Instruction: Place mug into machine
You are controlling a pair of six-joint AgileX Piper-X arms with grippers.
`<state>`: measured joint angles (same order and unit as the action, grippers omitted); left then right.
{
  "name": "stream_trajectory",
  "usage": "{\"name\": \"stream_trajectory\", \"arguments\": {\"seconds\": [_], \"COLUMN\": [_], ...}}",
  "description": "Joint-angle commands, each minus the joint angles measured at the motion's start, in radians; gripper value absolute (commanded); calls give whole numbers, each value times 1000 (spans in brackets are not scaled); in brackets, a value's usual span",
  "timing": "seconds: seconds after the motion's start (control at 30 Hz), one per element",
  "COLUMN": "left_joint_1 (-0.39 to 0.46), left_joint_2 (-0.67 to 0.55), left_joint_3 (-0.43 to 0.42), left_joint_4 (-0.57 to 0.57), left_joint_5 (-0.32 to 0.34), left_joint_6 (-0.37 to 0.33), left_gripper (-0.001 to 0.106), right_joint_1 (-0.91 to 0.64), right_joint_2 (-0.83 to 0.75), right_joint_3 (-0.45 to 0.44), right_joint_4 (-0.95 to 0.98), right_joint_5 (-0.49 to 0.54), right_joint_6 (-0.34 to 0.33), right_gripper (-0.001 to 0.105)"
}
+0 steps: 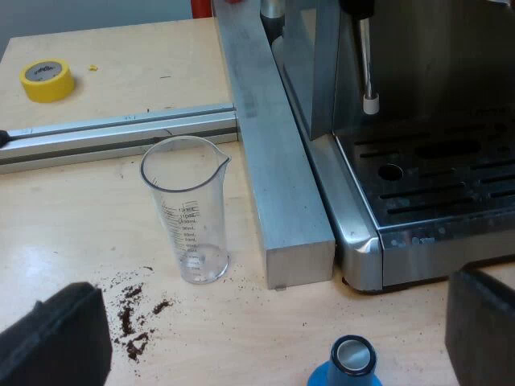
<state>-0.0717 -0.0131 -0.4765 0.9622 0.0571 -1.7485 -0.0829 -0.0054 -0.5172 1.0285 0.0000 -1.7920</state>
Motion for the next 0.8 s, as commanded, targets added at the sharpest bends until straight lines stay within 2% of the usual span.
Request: {"name": "stream_trajectory", "arguments": {"seconds": [0.03,0.17,0.3,0.43,0.6,0.63,0.7,0.73,0.8], "left_joint_1": [2,-3,-48,-142,-249,-287,-314,-340,-372], "left_joint_2": [-139,-125,-77,-21,30,49,65,83,101], "left_joint_3": [1,1,-27,-62,-66,-66,-61,-51,-36], "left_joint_4": [-20,-22,-26,-29,-85,-116,-140,-168,-195], "left_joint_5": [18,112,131,194,254,286,324,372,416], "left_joint_6": [2,2,2,2,2,8,24,38,43], "left_gripper": [85,85,85,85,85,85,85,85,85], "right_joint_1": [-5,-5,4,57,139,160,180,192,205], "right_joint_2": [-45,-41,18,80,149,169,189,197,211], "right_joint_3": [-6,-14,-89,-147,-200,-210,-216,-216,-213], "right_joint_4": [-7,-13,38,57,59,59,59,53,43], "right_joint_5": [0,0,-5,-6,-6,-13,-29,-40,-46], "right_joint_6": [1,1,1,-6,-46,-46,-46,-46,-46], "right_gripper": [62,62,62,62,62,62,62,62,62]}}
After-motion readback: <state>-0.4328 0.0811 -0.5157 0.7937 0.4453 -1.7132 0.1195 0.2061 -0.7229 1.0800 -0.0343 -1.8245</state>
